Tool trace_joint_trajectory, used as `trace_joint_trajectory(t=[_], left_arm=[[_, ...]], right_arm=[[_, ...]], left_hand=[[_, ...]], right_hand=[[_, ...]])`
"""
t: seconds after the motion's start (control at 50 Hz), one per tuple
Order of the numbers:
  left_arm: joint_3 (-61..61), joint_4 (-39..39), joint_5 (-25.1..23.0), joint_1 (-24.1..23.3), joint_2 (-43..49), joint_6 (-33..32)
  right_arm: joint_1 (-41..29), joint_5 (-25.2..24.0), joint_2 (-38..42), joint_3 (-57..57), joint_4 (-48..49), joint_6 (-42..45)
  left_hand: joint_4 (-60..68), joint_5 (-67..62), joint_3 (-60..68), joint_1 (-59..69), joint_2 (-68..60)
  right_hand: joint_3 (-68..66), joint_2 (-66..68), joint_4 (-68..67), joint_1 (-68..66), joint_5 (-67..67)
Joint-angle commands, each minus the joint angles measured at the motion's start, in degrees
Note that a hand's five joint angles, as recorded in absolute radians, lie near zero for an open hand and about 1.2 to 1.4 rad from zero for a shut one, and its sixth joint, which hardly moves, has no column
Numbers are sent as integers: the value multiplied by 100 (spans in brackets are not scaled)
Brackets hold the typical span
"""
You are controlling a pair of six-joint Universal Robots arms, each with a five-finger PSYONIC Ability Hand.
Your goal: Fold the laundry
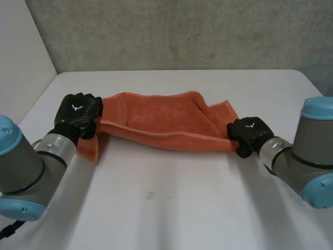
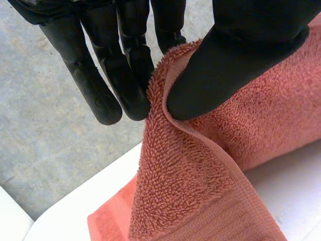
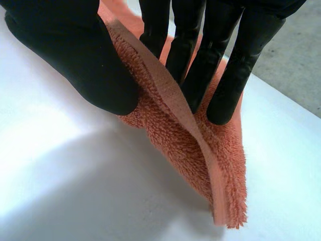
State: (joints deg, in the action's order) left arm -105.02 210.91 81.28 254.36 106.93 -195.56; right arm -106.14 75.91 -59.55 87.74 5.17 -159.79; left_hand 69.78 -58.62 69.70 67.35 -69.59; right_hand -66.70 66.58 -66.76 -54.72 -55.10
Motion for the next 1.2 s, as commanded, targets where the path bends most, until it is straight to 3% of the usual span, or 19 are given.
trace_joint_trajectory(t=[0.02, 0.22, 0.42, 0.54, 0.7, 0.72, 0.82, 0.84, 0.94, 0.96, 0.98, 1.02, 1.06, 1.2], left_arm=[[-89, 3, 19, 53, -173, 1], [-168, -6, 37, 70, -181, 9], [-159, -6, 28, 228, -181, 9], [-142, -6, 10, 307, -155, 18], [-142, -6, 10, 325, -111, 18], [-142, -6, 10, 325, -111, 18], [-142, -6, 10, 360, -93, 18], [-142, -6, 19, 378, -85, 18], [-142, -6, 19, 387, -23, 9], [-150, -6, 28, 387, 12, 1], [-150, -6, 28, 387, 12, 1], [-142, -15, 28, 387, 117, -34], [-116, -15, 37, 395, 204, -52], [-27, -23, 37, 545, 522, -52]], right_arm=[[479, -603, -197, -29, -25, -631], [760, -700, -136, 24, -34, -606], [1077, -735, 40, 59, -245, -606], [1218, -1096, 76, 138, -570, -562], [1297, -1254, 322, 138, -236, -571], [1280, -1254, 400, 112, -123, -571], [1253, -1201, 602, -2, 80, -571], [1253, -1184, 629, -46, 80, -579], [1271, -1140, 489, -73, 107, -658], [1271, -1140, 489, -73, 107, -658], [1279, -1070, 341, -38, 124, -676], [1288, -973, 146, 15, 124, -676], [1297, -719, -230, 111, 124, -676], [1315, -604, -530, 331, 142, -667]], left_hand=[[1022, -1138, 1030, 1265, -1041], [1022, -1138, 1030, 1265, -1041], [1022, -1138, 1030, 1265, -1041], [1022, -1138, 1030, 1265, -1041], [1022, -1138, 1030, 1265, -1041], [1022, -1138, 1030, 1265, -1041], [1022, -1138, 1030, 1265, -1041], [1022, -1138, 1030, 1265, -1041], [940, -1056, 948, 1183, -959], [-442, 326, -434, -199, 423], [-456, 340, -448, -213, 437], [-2685, 2569, -2677, -2442, 2666], [-2843, 2727, -2835, -2600, 2824], [-2912, 2796, -2904, -2669, 2893]], right_hand=[[596, -584, 602, -603, 436], [3102, -3090, 3108, 1904, 2942], [3240, -3227, 3246, 2041, 3080], [3711, -3698, 3717, 2512, 3551], [2180, -2168, 2186, 982, 2020], [1331, -1318, 1337, 132, 1171], [-221, 233, -215, -1419, -381], [-1319, 1331, -1313, -2517, -1479], [-1330, 1342, -1324, -2528, -1490], [-1330, 1342, -1324, -2528, -1490], [-1330, 1342, -1324, -2528, -1490], [-1330, 1342, -1324, -2528, -1490], [-1330, 1342, -1324, -2528, -1490], [-1330, 1342, -1324, -2528, -1490]])
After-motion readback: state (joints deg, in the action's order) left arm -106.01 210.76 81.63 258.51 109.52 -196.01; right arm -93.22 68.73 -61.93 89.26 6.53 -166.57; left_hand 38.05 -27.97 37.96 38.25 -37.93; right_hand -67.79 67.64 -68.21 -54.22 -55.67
